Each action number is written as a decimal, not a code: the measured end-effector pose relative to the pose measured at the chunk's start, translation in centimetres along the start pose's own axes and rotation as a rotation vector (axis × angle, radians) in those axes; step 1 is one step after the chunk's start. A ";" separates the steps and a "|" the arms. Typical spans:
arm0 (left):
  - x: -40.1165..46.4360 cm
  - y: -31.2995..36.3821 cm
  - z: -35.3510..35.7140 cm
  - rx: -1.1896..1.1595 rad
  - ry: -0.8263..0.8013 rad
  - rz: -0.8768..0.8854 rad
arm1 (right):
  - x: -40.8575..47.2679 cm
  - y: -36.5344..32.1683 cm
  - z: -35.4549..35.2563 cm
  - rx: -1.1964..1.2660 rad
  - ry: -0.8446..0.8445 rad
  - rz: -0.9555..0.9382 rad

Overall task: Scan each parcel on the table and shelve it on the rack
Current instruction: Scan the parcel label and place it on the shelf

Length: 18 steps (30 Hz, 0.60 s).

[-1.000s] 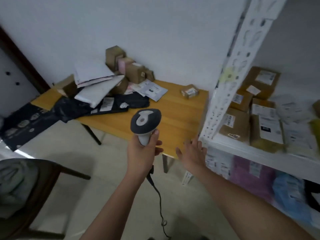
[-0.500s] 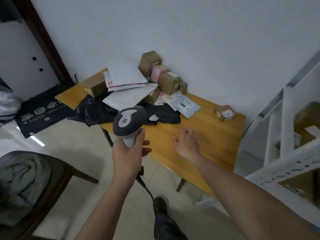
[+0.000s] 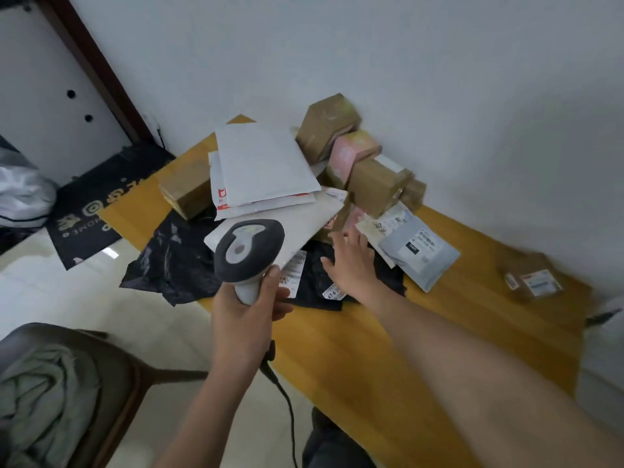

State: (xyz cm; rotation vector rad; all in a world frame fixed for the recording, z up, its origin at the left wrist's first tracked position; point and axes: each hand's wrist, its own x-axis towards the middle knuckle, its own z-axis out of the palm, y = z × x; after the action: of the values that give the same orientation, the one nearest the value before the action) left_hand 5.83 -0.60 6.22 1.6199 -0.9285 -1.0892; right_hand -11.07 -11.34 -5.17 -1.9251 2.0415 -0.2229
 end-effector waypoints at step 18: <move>5.7 -2.4 -4.4 0.025 -0.100 -0.058 | 4.0 -3.1 3.5 -0.245 0.227 -0.207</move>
State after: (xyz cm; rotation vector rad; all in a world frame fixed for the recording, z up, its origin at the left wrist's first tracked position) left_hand 11.97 -3.93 3.28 1.6336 -0.9686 -1.2130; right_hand -7.07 -15.19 -7.94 -2.3618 2.0899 -0.2597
